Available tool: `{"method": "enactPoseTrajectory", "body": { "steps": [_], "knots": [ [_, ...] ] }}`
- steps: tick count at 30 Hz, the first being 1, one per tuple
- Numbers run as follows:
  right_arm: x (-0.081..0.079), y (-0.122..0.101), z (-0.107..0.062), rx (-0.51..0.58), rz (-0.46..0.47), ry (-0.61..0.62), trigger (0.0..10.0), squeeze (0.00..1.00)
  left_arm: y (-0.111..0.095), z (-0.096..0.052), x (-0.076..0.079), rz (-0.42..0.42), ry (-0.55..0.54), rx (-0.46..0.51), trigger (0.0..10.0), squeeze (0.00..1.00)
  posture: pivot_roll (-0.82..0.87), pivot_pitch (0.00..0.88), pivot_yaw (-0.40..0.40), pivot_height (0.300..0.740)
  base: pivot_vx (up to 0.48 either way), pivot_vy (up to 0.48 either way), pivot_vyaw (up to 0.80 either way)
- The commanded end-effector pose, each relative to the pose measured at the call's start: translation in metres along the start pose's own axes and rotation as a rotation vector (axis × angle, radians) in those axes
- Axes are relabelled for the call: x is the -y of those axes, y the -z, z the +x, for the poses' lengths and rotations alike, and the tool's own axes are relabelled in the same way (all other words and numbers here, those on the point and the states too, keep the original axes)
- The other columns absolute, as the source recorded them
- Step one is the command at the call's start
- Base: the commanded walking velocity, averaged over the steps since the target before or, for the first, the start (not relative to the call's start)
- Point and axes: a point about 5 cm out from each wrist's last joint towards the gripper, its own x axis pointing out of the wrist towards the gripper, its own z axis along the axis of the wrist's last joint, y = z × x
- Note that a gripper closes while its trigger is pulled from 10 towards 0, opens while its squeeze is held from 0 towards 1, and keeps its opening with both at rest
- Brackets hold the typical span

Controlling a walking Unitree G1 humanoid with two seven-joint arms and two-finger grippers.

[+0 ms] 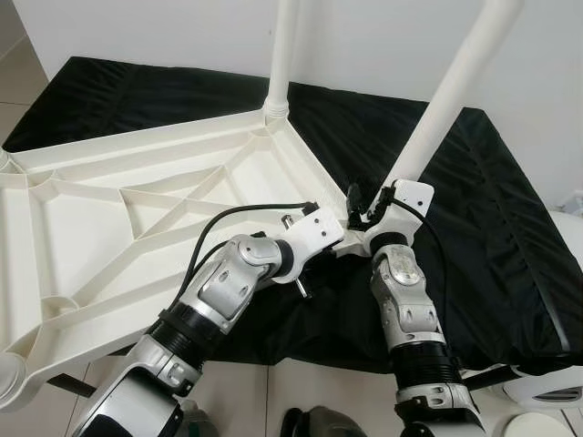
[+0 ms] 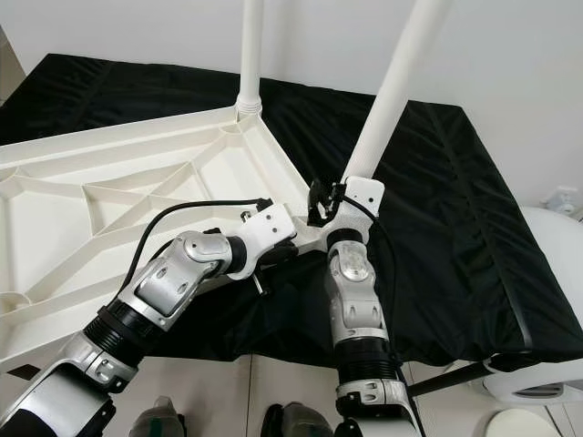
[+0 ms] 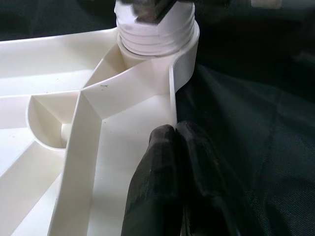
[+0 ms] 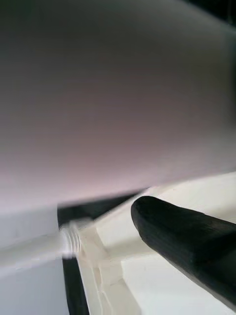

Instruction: Building children table

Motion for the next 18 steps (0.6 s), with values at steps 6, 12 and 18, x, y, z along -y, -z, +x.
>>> {"method": "enactPoseTrajectory", "body": {
  "steps": [6, 12, 18],
  "knots": [
    [0.018, 0.006, -0.001, -0.019, 0.011, -0.149, 10.0, 0.49, -0.006, 0.004, 0.01, 0.007, 0.07, 0.026, 10.0, 0.0, 0.04, 0.033, -0.114, 0.74, 0.0, 0.0, 0.0],
    [0.027, 0.01, -0.007, -0.028, -0.068, -0.395, 10.0, 0.0, -0.006, 0.003, 0.009, 0.008, 0.07, 0.026, 10.0, 0.0, 0.04, 0.033, -0.11, 0.74, 0.0, 0.0, 0.0],
    [0.042, 0.009, -0.009, -0.047, -0.085, -0.519, 10.0, 0.0, -0.006, 0.003, 0.009, 0.008, 0.071, 0.025, 10.0, 0.0, 0.04, 0.034, -0.107, 0.74, 0.0, 0.0, 0.0]
  ]
}}
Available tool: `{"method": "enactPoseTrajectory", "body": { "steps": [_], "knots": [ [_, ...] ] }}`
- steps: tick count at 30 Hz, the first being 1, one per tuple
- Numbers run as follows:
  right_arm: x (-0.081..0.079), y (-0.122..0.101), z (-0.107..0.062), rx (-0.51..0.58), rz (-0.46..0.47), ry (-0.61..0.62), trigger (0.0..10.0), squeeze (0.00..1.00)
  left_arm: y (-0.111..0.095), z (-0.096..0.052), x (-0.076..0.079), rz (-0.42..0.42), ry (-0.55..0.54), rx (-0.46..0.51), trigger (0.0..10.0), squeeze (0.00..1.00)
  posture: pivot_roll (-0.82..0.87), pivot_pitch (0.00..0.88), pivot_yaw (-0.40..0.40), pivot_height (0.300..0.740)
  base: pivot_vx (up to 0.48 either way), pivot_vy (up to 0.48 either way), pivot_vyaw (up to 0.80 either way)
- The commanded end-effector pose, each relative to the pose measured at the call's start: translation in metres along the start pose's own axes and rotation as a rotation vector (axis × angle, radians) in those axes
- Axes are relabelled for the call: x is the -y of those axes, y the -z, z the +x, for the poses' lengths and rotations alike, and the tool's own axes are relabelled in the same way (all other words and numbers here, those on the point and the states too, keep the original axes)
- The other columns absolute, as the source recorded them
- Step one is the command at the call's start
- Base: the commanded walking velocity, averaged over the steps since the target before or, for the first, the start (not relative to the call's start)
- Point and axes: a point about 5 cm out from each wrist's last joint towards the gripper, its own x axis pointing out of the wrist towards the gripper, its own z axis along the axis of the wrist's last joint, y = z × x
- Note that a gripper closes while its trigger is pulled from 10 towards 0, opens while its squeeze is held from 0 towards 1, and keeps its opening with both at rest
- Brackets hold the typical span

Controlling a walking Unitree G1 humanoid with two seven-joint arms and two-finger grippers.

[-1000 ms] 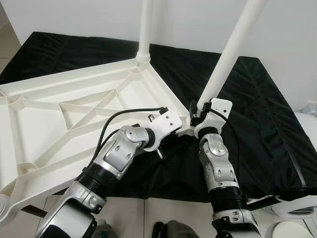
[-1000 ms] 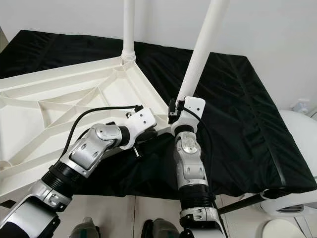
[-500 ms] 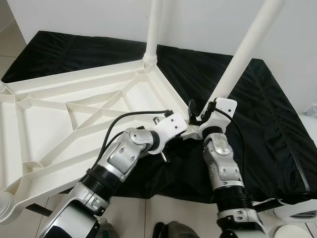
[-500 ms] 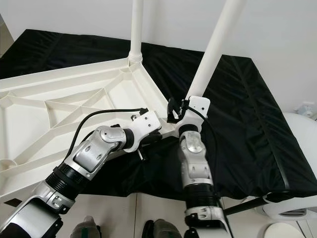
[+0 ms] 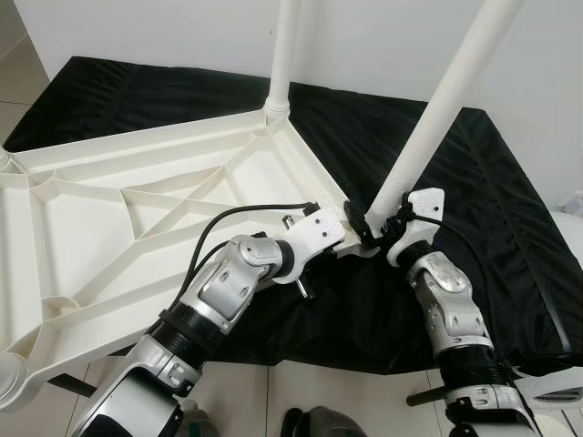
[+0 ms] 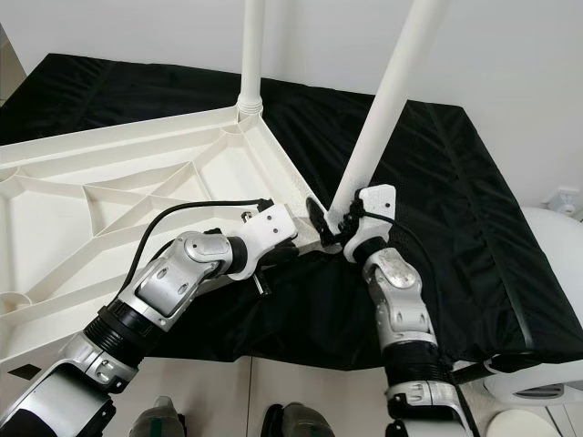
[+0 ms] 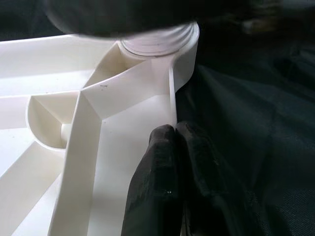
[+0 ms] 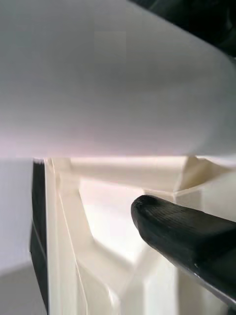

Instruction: Building children table

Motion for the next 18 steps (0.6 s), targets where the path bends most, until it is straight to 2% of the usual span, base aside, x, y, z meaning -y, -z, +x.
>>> {"method": "enactPoseTrajectory", "body": {
  "steps": [1, 5, 12, 18],
  "knots": [
    [0.013, 0.002, -0.006, -0.021, -0.006, -0.047, 10.0, 0.0, -0.006, 0.003, 0.009, 0.009, 0.073, 0.021, 10.0, 0.0, 0.04, 0.036, -0.104, 0.74, 0.0, 0.0, 0.0],
    [0.027, 0.002, -0.008, -0.054, -0.029, -0.119, 10.0, 0.0, -0.006, 0.003, 0.01, 0.01, 0.077, 0.022, 10.0, 0.0, 0.04, 0.034, -0.098, 0.74, 0.0, 0.0, 0.0],
    [0.046, -0.002, -0.005, -0.077, -0.072, -0.161, 10.0, 0.0, -0.007, 0.003, 0.009, 0.013, 0.078, 0.022, 10.0, 0.0, 0.05, 0.034, -0.093, 0.74, 0.0, 0.0, 0.0],
    [0.05, -0.002, -0.003, -0.094, -0.069, -0.208, 10.0, 0.0, -0.006, 0.002, 0.009, 0.011, 0.077, 0.019, 10.0, 0.0, 0.05, 0.038, -0.092, 0.74, 0.0, 0.0, 0.0]
  ]
}}
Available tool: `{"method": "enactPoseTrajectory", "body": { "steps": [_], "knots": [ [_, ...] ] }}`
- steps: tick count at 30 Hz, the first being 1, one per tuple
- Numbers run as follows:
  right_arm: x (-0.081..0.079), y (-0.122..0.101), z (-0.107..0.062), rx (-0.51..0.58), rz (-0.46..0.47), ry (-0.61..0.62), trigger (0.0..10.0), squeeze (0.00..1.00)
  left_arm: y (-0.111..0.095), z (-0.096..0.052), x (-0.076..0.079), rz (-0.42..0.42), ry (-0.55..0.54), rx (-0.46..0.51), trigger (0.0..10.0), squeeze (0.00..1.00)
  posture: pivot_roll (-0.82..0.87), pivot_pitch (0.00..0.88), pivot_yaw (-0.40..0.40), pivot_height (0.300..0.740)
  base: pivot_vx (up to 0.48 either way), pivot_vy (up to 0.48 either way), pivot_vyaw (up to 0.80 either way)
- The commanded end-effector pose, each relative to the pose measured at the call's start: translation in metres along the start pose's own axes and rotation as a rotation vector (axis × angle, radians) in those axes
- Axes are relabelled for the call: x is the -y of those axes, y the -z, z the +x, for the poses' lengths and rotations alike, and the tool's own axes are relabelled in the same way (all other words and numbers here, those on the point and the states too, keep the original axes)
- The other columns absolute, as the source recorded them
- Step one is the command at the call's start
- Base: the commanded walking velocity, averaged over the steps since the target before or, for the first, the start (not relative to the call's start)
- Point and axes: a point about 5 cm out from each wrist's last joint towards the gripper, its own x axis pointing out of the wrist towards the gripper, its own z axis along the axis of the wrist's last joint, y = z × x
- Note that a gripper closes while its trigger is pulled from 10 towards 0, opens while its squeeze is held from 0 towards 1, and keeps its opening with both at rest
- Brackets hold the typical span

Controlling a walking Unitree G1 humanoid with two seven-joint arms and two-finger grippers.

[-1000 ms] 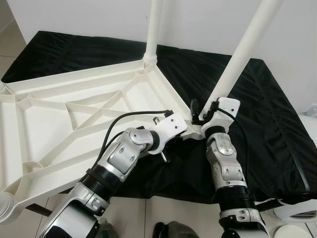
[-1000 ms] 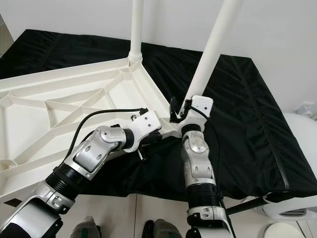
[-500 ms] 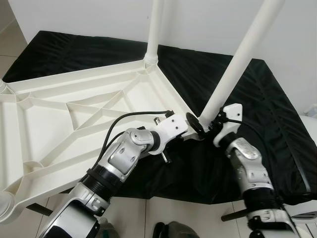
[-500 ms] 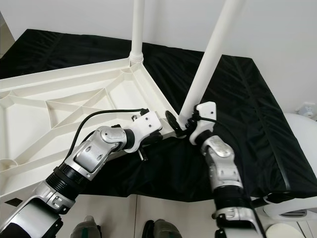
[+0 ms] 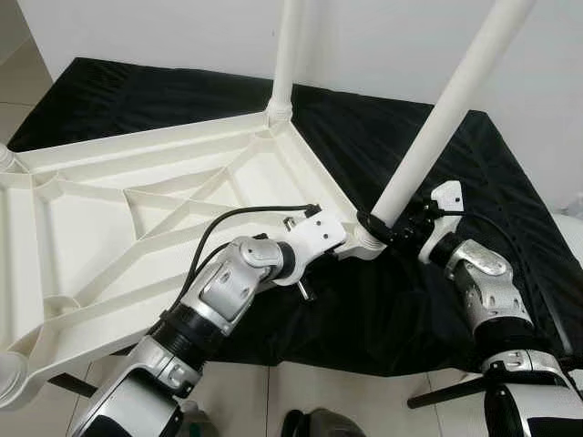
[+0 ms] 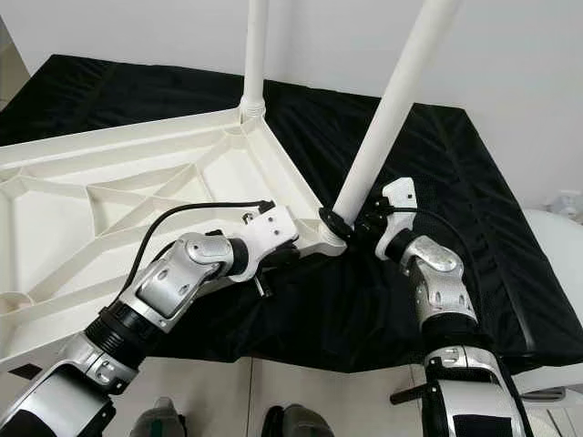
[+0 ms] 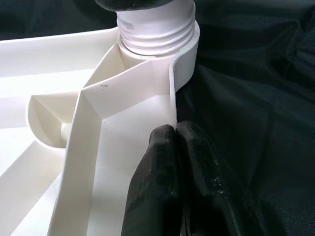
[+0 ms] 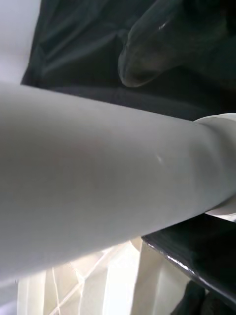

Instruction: Building children table

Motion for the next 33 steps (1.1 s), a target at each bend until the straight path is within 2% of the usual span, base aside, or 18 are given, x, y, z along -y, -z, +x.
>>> {"method": "enactPoseTrajectory", "body": {
  "steps": [1, 2, 3, 4, 5, 6, 7, 14, 15, 23, 29, 33],
  "knots": [
    [0.006, 0.002, -0.005, -0.022, -0.008, -0.013, 9.9, 0.0, -0.005, 0.002, 0.008, 0.013, 0.071, 0.016, 10.0, 0.0, 0.05, 0.038, -0.092, 0.74, 0.0, 0.0, 0.0],
    [0.006, 0.002, -0.005, -0.022, -0.008, -0.013, 9.9, 0.0, -0.005, 0.002, 0.008, 0.013, 0.071, 0.016, 10.0, 0.0, 0.05, 0.038, -0.092, 0.74, 0.0, 0.0, 0.0],
    [0.005, 0.003, -0.005, -0.03, -0.007, -0.031, 8.0, 0.0, -0.005, 0.002, 0.009, 0.012, 0.07, 0.015, 10.0, 0.0, 0.06, 0.04, -0.094, 0.74, 0.0, 0.0, 0.0],
    [0.005, 0.004, -0.005, -0.034, -0.001, -0.041, 5.8, 0.0, -0.005, 0.002, 0.009, 0.012, 0.07, 0.015, 10.0, 0.0, 0.06, 0.041, -0.093, 0.74, 0.0, 0.0, 0.0],
    [0.005, 0.005, -0.005, -0.036, 0.006, -0.046, 0.9, 0.0, -0.005, 0.001, 0.009, 0.011, 0.069, 0.014, 10.0, 0.0, 0.06, 0.041, -0.093, 0.74, 0.0, 0.0, 0.0],
    [0.005, 0.006, -0.005, -0.035, 0.01, -0.05, 0.9, 0.0, -0.005, 0.001, 0.009, 0.011, 0.069, 0.015, 10.0, 0.0, 0.06, 0.041, -0.093, 0.74, 0.0, 0.0, 0.0],
    [0.005, 0.007, -0.006, -0.035, 0.02, -0.054, 0.0, 0.0, -0.005, 0.001, 0.009, 0.011, 0.069, 0.014, 10.0, 0.0, 0.06, 0.041, -0.093, 0.74, 0.0, 0.0, 0.0],
    [0.005, 0.011, -0.008, -0.034, 0.029, -0.062, 0.0, 0.0, -0.005, 0.001, 0.009, 0.011, 0.071, 0.013, 10.0, 0.0, 0.06, 0.041, -0.092, 0.74, 0.0, 0.0, 0.0],
    [0.004, 0.012, -0.009, -0.036, 0.029, -0.053, 10.0, 0.0, -0.005, 0.001, 0.01, 0.011, 0.072, 0.013, 10.0, 0.0, 0.06, 0.04, -0.092, 0.74, 0.0, 0.0, 0.0],
    [0.003, 0.014, -0.009, -0.02, 0.052, -0.01, 10.0, 0.0, -0.005, 0.001, 0.01, 0.012, 0.074, 0.014, 10.0, 0.0, 0.05, 0.037, -0.099, 0.74, 0.0, 0.0, 0.0],
    [-0.009, 0.015, 0.0, 0.056, 0.094, 0.129, 10.0, 0.0, -0.005, 0.003, 0.013, 0.01, 0.076, 0.015, 10.0, 0.0, 0.05, 0.029, -0.107, 0.74, 0.0, 0.0, 0.0],
    [-0.013, 0.015, 0.003, 0.073, 0.106, 0.161, 10.0, 0.0, -0.005, 0.004, 0.013, 0.01, 0.078, 0.016, 10.0, 0.0, 0.05, 0.026, -0.107, 0.74, 0.0, 0.0, 0.0]
  ]
}}
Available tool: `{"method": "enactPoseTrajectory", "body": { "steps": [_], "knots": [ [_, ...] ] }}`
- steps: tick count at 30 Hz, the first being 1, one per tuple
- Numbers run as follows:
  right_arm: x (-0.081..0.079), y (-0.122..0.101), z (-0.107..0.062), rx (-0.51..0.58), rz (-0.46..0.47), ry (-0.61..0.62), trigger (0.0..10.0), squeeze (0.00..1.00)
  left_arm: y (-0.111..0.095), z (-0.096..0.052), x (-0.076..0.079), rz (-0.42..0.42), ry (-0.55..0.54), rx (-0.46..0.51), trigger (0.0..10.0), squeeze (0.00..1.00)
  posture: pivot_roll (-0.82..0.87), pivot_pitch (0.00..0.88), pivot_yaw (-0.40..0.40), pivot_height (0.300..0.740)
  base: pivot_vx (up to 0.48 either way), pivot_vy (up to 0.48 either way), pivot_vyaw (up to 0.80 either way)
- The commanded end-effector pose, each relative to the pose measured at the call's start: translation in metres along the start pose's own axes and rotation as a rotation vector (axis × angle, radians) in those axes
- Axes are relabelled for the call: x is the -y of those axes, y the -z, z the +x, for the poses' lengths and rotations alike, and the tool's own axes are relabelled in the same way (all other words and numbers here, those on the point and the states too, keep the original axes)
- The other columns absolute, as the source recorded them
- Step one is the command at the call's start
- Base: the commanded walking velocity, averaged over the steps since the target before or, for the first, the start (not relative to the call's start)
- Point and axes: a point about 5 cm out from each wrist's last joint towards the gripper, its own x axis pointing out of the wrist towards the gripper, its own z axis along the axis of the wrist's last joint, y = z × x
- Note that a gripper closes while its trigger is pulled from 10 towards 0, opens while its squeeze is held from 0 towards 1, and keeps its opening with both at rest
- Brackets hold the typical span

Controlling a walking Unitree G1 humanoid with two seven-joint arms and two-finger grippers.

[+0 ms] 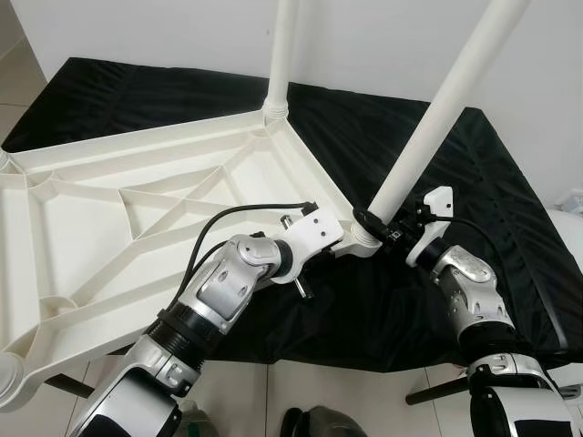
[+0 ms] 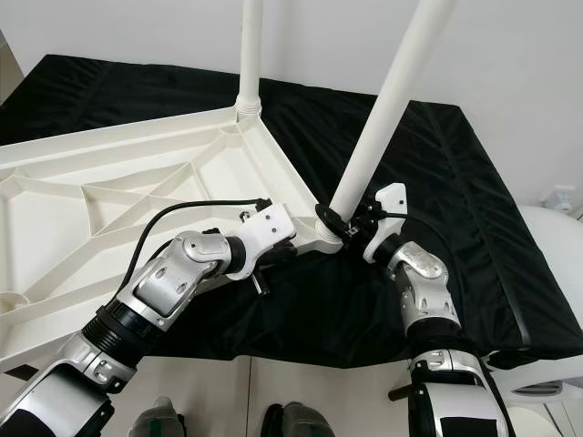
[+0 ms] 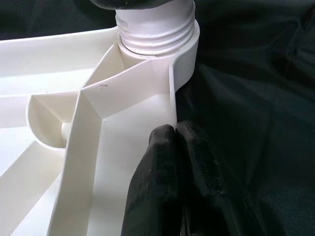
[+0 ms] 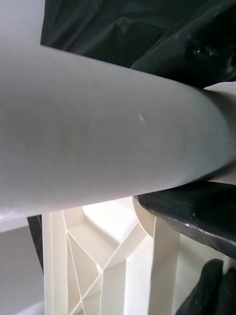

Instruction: Building children table

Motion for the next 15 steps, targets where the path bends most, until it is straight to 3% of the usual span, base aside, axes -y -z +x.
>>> {"method": "enactPoseTrajectory", "body": {
  "steps": [1, 15],
  "knots": [
    [0.005, 0.005, -0.004, -0.012, 0.027, 0.107, 10.0, 0.0, -0.006, 0.005, 0.014, 0.007, 0.084, 0.032, 10.0, 0.0, 0.05, 0.026, -0.107, 0.74, 0.0, 0.0, 0.0],
    [-0.014, -0.012, 0.016, 0.075, 0.047, 0.416, 10.0, 0.0, -0.007, 0.006, 0.015, 0.012, 0.09, 0.033, 10.0, 0.0, 0.06, 0.018, -0.116, 0.74, 0.0, 0.0, 0.0]
  ]
}}
